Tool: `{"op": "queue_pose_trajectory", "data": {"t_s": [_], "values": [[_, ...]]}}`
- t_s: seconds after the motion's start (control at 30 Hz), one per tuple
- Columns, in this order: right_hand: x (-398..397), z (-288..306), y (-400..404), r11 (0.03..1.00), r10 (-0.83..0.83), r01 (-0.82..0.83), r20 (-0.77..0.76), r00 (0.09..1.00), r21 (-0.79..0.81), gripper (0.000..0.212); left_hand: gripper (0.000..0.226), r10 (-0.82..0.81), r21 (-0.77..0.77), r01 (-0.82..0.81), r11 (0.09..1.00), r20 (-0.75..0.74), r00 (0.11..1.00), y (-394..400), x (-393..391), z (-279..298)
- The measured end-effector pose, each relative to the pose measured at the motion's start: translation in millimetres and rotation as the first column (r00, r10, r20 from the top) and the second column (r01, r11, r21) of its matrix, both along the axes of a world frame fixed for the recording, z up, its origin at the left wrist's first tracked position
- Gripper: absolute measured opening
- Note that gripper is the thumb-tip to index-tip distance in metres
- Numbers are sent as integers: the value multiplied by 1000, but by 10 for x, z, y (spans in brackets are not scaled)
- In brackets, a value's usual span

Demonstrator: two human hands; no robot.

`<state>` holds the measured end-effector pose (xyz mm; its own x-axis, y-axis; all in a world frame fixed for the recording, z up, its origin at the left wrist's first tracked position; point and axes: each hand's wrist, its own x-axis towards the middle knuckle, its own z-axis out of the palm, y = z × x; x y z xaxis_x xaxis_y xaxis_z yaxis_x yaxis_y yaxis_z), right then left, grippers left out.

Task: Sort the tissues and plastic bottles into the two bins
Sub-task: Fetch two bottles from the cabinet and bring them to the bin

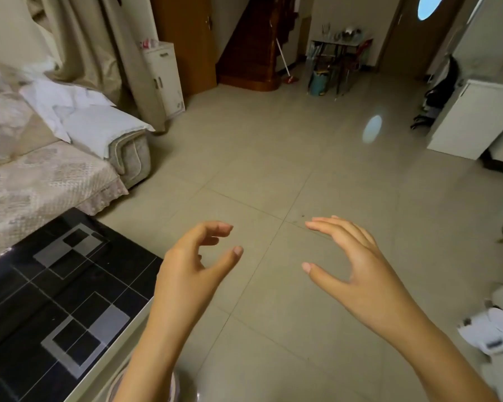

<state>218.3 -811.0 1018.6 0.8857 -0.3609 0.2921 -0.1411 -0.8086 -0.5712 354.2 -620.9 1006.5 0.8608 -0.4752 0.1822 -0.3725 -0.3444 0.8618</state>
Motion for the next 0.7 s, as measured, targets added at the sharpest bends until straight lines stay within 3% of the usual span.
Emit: {"op": "queue_pose_trajectory", "data": {"t_s": [0.23, 0.7], "values": [[713, -67, -659, 998, 16, -15, -11, 1000, 65, 48, 27, 16, 43, -14, 999, -31, 999, -588, 715, -84], [3053, -49, -1404, 999, 12, -13, 38, 999, 38, 45, 24, -12, 42, 12, 999, 3, 1000, -1430, 3066, -19]]}}
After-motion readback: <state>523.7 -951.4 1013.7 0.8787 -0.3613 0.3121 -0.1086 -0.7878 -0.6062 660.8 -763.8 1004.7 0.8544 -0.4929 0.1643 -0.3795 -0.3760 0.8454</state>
